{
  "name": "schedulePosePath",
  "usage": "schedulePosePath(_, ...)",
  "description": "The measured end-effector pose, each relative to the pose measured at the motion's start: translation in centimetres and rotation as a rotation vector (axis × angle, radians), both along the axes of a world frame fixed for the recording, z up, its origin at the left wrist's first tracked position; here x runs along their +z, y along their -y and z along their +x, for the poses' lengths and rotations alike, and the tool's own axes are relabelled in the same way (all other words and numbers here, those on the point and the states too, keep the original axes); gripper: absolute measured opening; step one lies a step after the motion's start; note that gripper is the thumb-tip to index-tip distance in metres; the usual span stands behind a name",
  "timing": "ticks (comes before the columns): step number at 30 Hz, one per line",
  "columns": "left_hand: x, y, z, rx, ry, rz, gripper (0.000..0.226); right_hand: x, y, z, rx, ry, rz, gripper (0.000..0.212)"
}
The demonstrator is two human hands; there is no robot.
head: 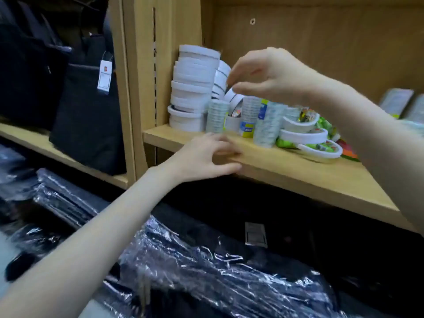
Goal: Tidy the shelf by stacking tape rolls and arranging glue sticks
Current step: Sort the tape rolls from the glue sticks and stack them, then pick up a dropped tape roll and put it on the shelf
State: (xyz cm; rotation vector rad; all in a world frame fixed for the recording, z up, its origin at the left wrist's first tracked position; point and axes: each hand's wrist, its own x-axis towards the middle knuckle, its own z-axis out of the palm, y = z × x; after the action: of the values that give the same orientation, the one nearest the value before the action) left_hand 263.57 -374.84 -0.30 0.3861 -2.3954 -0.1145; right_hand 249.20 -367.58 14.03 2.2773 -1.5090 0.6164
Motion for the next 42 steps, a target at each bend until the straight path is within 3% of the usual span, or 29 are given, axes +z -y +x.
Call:
schedulePosePath(5,-3.6,-2.7,3.5,0.207,-0.289,-0.015,0.031,-6.1,-3.2,2.4,0.142,0.122,0.023,0.022)
schedulePosePath(8,-7.4,-4.5,6.4,0.366,-0.412,0.083,0.023,-10.8,-4.0,4.1,0.243,0.135,0.073,0.031)
schedulePosePath(19,-24.1,-6.0,21.8,0.897,-0.152,0.594,0.025,-28.4,1.7,16.0,0.422,0.066,0.621,0.015)
schedulePosePath(28,-36.1,-12.6,34.3,1.398,-0.127,1.041,0.025,-41.6,5.8,28.8,0.517,0.002,1.02,0.013)
schedulePosePath(34,-39.0,-14.1,37.5,1.46,-0.177,1.134,0.026,-44.7,4.3,35.7,0.535,0.007,1.112,0.023)
schedulePosePath(42,-37.8,-15.2,38.1,1.418,-0.251,1.133,0.028,-42.5,2.4,39.6,0.513,0.082,1.057,0.025)
